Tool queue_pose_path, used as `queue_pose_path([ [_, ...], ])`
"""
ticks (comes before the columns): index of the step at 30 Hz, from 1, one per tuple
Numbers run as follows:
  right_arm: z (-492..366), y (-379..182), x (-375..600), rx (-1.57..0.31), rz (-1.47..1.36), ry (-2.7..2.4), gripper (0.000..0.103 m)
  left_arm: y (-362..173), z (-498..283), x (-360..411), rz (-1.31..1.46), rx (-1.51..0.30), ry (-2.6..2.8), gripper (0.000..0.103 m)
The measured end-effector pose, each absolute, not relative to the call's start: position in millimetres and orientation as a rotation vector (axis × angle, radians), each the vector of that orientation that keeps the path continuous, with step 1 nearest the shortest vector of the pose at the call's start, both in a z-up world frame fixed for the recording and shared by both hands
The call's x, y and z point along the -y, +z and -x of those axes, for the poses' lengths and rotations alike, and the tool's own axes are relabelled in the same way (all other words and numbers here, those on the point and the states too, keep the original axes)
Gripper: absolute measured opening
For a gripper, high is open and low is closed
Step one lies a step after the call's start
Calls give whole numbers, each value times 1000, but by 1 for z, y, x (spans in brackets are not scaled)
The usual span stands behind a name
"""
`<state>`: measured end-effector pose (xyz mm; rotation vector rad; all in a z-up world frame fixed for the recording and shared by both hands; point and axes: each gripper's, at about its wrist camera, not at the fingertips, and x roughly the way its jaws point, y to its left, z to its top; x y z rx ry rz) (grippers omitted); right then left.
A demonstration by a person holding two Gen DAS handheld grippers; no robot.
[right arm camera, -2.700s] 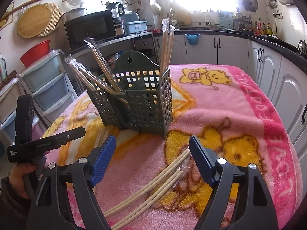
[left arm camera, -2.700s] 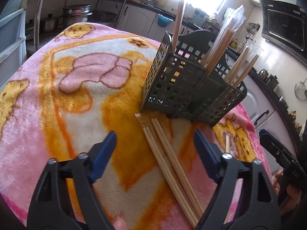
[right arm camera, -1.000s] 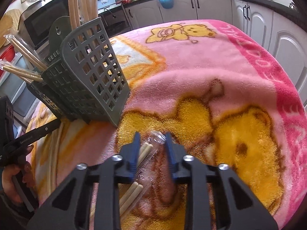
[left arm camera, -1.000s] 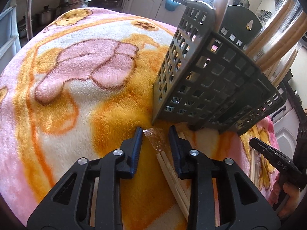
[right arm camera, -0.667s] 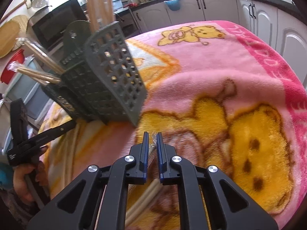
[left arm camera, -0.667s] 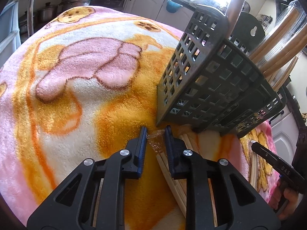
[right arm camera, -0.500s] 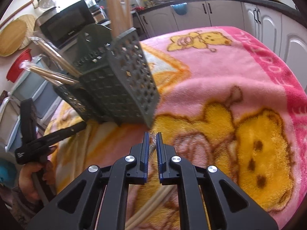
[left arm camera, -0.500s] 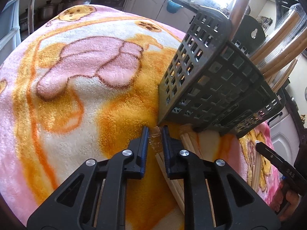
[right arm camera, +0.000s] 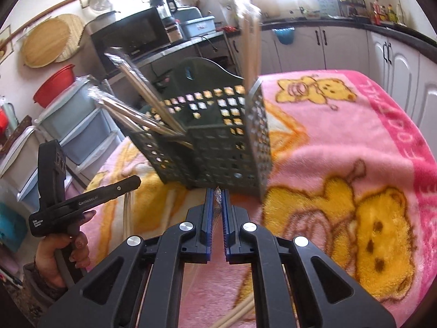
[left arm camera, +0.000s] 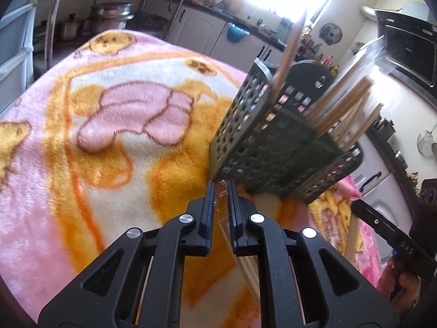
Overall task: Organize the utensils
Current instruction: 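Raise the left tool's chopstick over the caddy while the right tool carries its own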
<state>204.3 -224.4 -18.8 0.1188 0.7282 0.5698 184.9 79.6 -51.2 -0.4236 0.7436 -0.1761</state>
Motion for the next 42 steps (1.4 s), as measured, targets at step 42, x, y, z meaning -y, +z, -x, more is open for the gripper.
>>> queue_pose_path([
  [42, -135, 89, 247, -342, -85, 589, 5, 90, -140, -6, 278, -422, -429, 6],
])
